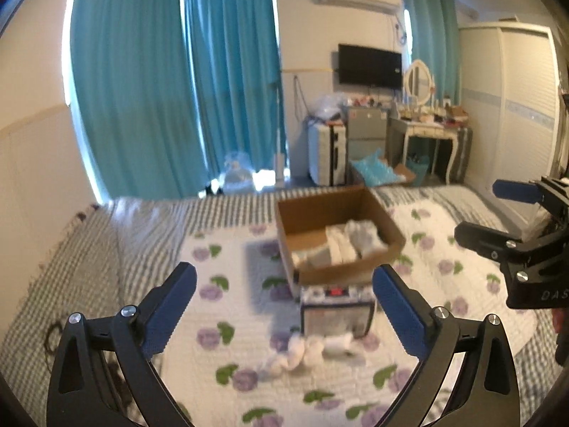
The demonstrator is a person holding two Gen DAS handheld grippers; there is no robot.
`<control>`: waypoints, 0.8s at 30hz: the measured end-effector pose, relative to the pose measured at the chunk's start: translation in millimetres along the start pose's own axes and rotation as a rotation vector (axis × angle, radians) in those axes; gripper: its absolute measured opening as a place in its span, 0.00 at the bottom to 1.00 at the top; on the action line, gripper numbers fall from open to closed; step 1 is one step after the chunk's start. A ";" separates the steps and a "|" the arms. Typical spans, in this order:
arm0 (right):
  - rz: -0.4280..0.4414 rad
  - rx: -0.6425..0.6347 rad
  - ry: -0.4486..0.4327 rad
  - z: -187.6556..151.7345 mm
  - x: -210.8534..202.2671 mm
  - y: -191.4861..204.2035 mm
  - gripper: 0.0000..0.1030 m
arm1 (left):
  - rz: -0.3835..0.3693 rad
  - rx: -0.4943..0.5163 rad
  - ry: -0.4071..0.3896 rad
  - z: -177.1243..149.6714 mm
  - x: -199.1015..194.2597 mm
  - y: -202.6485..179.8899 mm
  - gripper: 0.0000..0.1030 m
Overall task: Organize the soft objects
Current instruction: 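Grasp a white cloth bundle with the left tool while the right tool grasps another bundle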
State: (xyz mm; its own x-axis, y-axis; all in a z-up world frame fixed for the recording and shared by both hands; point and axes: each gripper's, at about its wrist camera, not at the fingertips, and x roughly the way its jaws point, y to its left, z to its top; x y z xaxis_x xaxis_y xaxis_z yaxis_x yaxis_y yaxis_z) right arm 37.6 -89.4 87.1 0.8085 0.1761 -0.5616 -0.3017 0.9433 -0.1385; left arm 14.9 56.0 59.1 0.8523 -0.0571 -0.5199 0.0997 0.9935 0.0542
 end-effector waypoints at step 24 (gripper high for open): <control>0.087 0.205 0.303 -126.6 164.5 26.0 0.91 | -0.154 0.010 0.353 -134.2 165.8 -0.3 0.75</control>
State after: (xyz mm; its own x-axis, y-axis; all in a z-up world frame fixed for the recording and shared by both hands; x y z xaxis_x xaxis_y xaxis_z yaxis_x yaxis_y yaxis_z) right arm 98.8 -71.5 -112.2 0.5887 0.1955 -0.7843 -0.2306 0.9706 0.0689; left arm 87.3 59.4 -141.5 0.5976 -0.1669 -0.7842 0.2192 0.9748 -0.0405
